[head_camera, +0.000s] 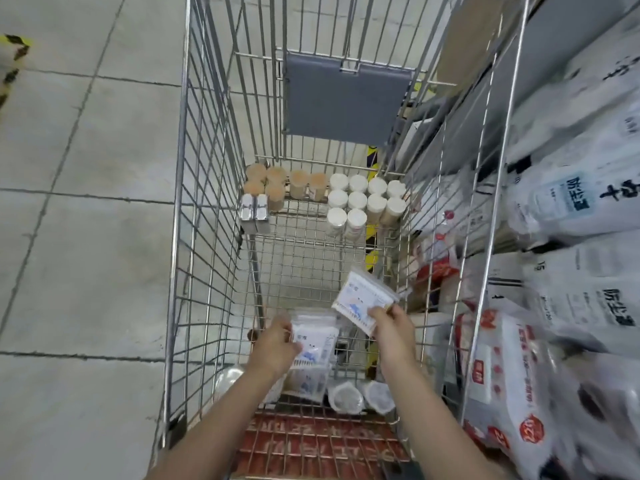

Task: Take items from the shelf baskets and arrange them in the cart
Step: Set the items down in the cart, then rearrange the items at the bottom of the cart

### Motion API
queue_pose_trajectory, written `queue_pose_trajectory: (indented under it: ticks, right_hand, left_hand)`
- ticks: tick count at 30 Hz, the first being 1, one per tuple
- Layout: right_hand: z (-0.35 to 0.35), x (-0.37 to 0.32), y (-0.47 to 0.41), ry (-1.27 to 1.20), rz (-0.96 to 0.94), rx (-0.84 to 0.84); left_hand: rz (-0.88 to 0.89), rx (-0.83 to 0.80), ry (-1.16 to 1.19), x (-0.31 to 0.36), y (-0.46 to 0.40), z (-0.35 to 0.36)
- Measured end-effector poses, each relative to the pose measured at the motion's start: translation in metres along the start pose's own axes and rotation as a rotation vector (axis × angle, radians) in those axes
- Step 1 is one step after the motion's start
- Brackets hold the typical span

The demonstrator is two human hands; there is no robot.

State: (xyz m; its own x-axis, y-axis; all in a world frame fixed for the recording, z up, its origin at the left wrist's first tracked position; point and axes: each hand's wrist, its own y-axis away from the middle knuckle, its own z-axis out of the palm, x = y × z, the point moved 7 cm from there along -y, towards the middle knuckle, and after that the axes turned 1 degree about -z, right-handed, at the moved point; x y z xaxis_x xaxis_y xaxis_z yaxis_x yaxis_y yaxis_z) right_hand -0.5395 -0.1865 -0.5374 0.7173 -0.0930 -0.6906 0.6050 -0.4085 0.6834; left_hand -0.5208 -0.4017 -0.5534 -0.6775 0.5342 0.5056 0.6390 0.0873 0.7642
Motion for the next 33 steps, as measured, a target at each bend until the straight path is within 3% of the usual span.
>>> queue_pose_trajectory:
  ticks: [9,22,33]
  right_hand:
    - [0.038,0.049,-0.042,0.188,0.043,-0.199]
    - [0.053,0.092,-0.059,0.404,-0.015,-0.206]
    - [0.057,0.108,-0.051,0.547,-0.080,-0.245]
  left_hand:
    - [-0.063,-0.092,-0.298,-0.021,-0.027,0.033]
    - [-0.139,-0.039,-0.648,-0.051,-0.043,0.048]
    - [-0.135,-0.056,-0.622,-0.063,-0.042,0.050]
